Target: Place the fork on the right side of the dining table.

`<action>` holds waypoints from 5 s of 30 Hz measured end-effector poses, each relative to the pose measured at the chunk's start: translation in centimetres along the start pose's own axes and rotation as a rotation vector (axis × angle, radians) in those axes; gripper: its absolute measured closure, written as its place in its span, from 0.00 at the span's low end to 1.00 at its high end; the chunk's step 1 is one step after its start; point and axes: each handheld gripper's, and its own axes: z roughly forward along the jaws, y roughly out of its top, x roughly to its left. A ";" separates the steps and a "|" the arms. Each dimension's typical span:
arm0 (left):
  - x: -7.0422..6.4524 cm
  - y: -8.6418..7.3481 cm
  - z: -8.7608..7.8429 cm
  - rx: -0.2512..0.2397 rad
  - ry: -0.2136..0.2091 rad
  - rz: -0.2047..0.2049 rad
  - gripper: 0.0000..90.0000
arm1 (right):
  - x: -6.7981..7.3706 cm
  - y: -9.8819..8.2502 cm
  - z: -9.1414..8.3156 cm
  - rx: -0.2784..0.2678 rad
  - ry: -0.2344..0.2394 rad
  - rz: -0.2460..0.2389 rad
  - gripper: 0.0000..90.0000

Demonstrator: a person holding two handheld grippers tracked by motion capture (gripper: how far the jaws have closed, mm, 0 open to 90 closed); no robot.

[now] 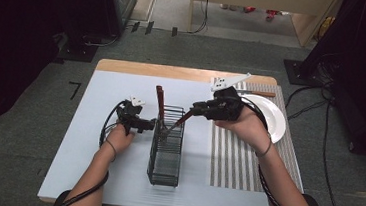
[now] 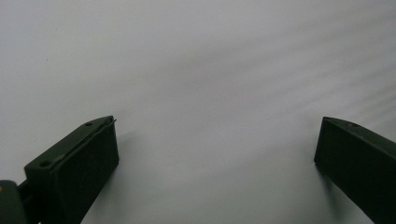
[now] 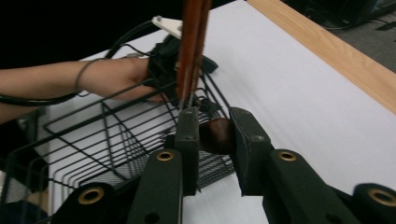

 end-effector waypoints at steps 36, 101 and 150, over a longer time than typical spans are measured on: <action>0.0 0.0 0.0 0.000 0.000 0.000 0.00 | 0.7 1.2 -7.0 -0.225 0.016 0.035 0.91; 0.0 0.0 0.0 0.000 0.000 0.000 0.00 | -1.0 -9.5 -14.6 -0.198 -0.227 0.279 0.91; 0.0 0.0 0.0 0.000 0.001 0.000 0.00 | -2.8 -18.8 -17.0 -0.135 -0.338 0.524 0.83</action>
